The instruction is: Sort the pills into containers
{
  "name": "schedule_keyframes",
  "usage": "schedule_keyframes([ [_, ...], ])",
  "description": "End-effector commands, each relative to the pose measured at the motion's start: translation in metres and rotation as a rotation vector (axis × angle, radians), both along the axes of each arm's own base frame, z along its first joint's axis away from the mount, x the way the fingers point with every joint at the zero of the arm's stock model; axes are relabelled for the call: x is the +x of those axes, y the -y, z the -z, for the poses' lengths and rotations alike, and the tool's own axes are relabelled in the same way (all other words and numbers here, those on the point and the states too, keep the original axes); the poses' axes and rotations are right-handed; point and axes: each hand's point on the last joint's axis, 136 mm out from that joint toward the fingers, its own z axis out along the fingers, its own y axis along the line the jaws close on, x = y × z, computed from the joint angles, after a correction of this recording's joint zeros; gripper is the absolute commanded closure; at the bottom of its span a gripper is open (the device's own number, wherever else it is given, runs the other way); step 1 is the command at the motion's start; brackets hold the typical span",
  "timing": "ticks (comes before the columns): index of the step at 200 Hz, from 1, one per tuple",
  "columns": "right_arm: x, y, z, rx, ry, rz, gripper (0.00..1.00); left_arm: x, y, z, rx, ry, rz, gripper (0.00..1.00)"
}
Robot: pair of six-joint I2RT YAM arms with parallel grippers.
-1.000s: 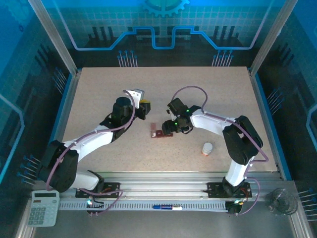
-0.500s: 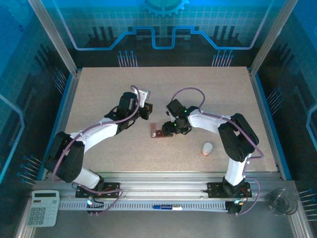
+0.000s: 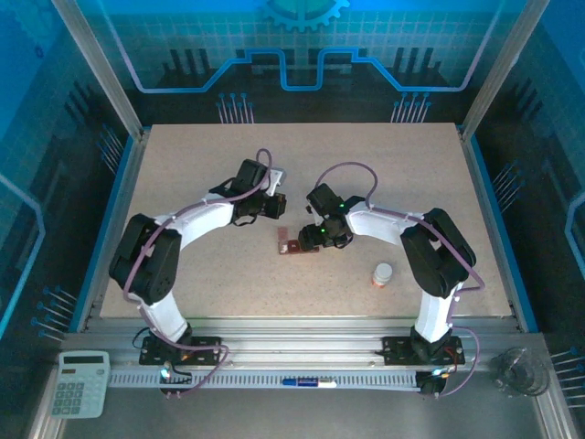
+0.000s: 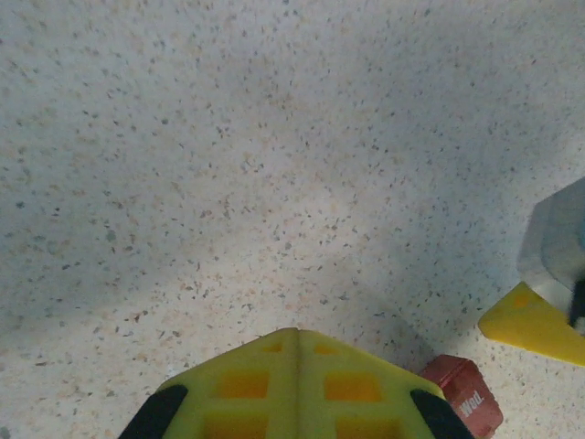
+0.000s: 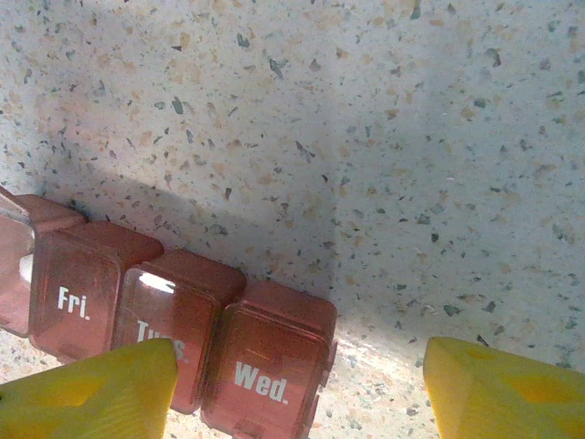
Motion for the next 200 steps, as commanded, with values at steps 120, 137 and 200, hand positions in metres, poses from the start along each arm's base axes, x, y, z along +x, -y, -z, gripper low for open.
schedule_keyframes([
  [120, -0.003, -0.001, 0.013, -0.009, -0.021, 0.003, 0.28, -0.026, 0.004, 0.042, 0.009, -0.291, 0.018, 1.00],
  [137, -0.003, -0.001, 0.014, -0.010, -0.023, 0.006, 0.28, -0.028, 0.004, 0.041, 0.000, -0.297, 0.020, 1.00],
  [200, -0.004, 0.000, 0.017, -0.015, -0.030, 0.008, 0.28, -0.038, 0.010, 0.029, -0.046, -0.318, 0.042, 1.00],
])
